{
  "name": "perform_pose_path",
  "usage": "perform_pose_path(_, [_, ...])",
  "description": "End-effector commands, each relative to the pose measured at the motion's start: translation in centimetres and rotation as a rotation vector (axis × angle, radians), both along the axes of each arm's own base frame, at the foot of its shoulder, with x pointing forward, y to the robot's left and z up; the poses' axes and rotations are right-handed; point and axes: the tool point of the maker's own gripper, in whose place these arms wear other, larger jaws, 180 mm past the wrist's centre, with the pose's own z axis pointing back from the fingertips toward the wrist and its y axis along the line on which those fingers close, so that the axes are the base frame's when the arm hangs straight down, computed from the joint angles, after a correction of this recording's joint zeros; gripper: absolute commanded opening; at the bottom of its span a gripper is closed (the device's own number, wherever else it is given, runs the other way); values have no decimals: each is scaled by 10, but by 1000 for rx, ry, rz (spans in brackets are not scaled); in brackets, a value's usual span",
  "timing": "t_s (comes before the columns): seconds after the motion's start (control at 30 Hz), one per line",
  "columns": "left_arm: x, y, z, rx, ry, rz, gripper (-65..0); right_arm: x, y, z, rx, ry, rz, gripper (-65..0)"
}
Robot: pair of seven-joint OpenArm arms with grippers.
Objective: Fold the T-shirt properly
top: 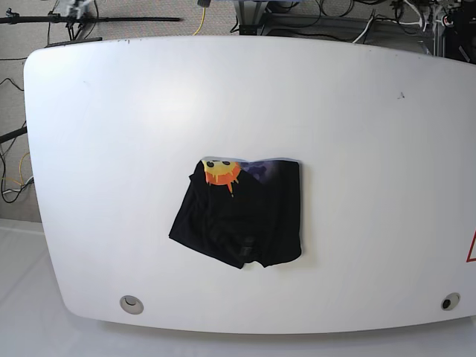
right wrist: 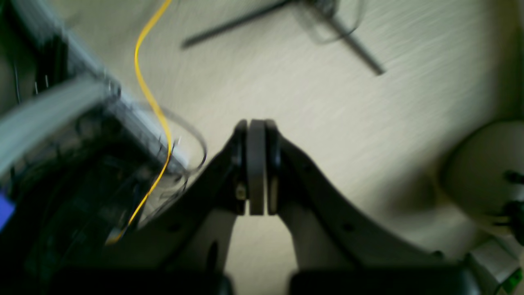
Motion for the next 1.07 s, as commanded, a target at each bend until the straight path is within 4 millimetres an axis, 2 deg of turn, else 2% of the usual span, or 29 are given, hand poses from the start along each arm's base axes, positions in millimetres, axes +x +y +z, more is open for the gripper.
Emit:
perform_pose_path(0.0, [-9, -9, -7, -29, 15, -58, -646, -4, 11, -18, 40, 1, 13, -650])
perform_pose_path(0.1, [-4, -37, -22, -99, -25, -117, -646, -9, 46, -47, 138, 21, 30, -650])
perform_pose_path(0.3, [-11, -99, -43, -256, -11, -226, -646, -13, 103, -86, 304, 27, 38, -650])
perform_pose_path(0.43, [-10, -108, -54, -224, -6, -306, -646, -13, 137, -99, 414, 14, 40, -650])
perform_pose_path(0.57, [-12, -119, -62, -203, -3, -384, -646, -9, 167, -103, 506, -10, 38, -650])
perform_pose_path(0.67, [-11, -127, -66, -195, 1, -441, -646, -6, 176, -104, 517, 0, 57, -650])
perform_pose_path(0.77, [-13, -128, -69, -170, 12, -485, -646, -1, 164, -108, 457, 15, 120, -650])
perform_pose_path(0.9, [3, -123, -70, -132, -8, -513, -646, -7, 155, -111, 394, 51, 153, -650])
perform_pose_path(1.03, [13, -122, -71, -128, -21, -527, -646, -6, 156, -114, 361, 58, 158, -650])
